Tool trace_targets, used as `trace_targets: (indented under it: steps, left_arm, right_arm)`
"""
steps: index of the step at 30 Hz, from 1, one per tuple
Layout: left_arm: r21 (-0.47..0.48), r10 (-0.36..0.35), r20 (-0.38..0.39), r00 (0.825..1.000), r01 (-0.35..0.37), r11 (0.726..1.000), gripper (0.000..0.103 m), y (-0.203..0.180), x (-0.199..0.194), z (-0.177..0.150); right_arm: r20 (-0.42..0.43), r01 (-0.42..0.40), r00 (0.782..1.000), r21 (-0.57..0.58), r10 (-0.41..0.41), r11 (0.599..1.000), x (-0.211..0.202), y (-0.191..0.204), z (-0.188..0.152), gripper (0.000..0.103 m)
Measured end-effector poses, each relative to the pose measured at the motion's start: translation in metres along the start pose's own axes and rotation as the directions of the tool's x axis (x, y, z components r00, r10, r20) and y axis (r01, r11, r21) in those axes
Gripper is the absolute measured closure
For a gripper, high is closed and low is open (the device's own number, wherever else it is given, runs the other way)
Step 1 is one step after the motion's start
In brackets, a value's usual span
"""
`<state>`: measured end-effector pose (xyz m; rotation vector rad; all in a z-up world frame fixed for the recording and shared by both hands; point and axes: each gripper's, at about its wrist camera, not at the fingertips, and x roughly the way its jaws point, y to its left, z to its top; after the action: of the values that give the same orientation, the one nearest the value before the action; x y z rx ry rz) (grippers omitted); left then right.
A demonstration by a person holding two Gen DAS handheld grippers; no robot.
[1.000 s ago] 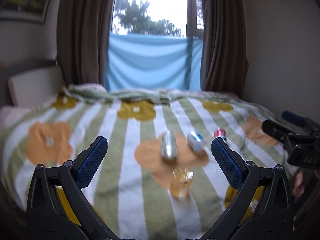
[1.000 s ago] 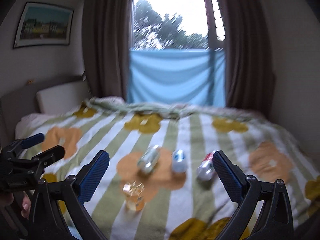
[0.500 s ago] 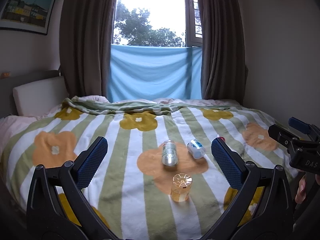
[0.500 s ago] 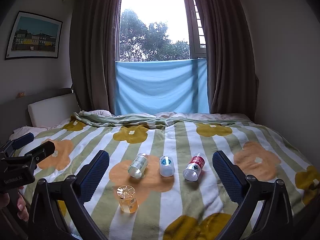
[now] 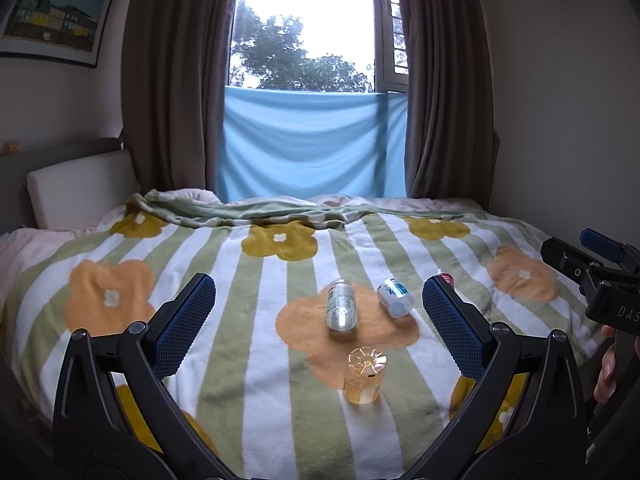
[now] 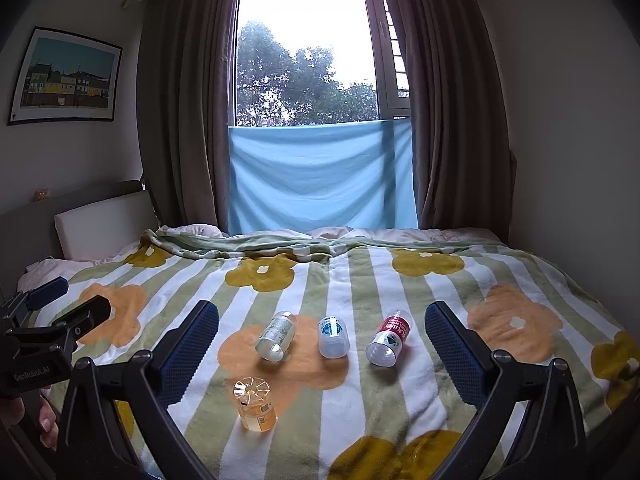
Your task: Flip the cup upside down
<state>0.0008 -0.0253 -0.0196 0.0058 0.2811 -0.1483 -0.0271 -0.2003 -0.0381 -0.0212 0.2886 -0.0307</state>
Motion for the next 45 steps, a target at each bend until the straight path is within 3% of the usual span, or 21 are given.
trace_targets:
  steps: [45]
  left_arm:
    - [-0.023,0.016,0.025,1.000,-0.015,1.000,0.000,0.008,0.011,-0.003]
  right_arm:
    - [-0.013,-0.019,1.000,0.000,0.019,1.000,0.019,0.014,0.005,0.000]
